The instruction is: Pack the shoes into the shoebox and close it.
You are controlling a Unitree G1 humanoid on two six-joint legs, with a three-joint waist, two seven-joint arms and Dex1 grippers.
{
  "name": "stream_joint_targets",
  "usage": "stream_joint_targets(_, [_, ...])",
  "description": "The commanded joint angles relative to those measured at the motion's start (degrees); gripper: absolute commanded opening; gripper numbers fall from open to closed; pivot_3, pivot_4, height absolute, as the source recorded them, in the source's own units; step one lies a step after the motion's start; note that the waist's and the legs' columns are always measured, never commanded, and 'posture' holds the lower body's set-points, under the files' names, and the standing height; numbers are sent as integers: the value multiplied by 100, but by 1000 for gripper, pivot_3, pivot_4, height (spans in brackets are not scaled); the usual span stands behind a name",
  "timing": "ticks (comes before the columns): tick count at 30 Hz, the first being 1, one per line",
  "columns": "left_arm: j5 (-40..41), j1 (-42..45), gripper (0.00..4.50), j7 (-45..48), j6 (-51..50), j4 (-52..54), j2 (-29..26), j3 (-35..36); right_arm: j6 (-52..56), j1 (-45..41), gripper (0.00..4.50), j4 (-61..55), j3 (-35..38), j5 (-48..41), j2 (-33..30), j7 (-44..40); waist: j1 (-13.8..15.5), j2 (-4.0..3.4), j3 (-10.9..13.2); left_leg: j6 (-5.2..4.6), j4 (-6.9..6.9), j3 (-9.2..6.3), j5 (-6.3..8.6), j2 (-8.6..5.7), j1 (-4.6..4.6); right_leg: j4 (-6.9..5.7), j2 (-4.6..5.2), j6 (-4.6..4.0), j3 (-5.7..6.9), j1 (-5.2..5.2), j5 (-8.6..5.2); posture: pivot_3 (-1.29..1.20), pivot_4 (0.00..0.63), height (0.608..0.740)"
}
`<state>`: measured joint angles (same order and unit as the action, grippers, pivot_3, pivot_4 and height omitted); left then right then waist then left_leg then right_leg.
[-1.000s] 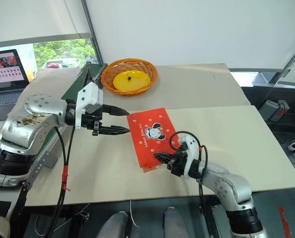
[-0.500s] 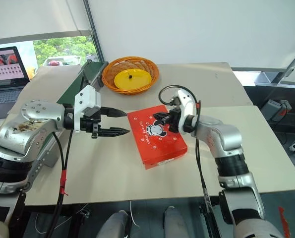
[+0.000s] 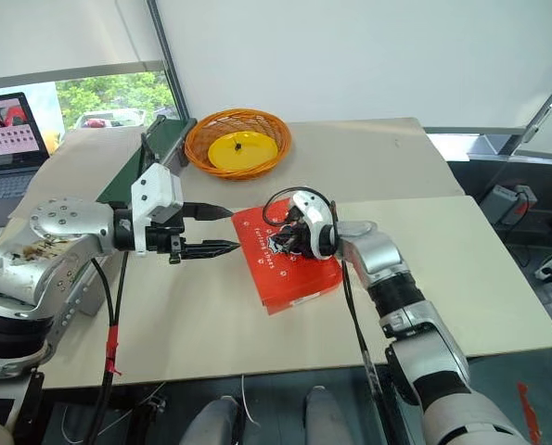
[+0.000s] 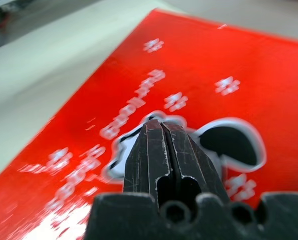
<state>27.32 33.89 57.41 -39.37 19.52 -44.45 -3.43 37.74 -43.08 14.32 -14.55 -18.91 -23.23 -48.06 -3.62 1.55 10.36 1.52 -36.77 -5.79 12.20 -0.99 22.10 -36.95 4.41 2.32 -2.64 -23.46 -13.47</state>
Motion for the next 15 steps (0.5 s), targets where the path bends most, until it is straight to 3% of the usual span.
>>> stream_joint_targets(1, [15,-49,2945,-66,61,88,-9,120,477,294,25,-1818,482,-687,-536,-516,9,-1,1,0,-3,0,0,-2,14,-1,2,-21,-1,-15,13,0,150,740])
stream_joint_targets(4, [-34,-79,2945,7,175,9,-5,51,1011,626,683,-2835,802,-1072,-1054,-550,46,0,1,0,-8,0,0,-5,68,-7,5,-29,-1,-71,18,0,150,740])
stream_joint_targets(15, [-107,-160,2945,71,382,-108,18,-5,1726,1452,4480,-4522,1542,-1656,-1810,-29,106,3,2,-1,-13,1,0,-3,70,-2,2,-29,4,-69,18,0,150,740])
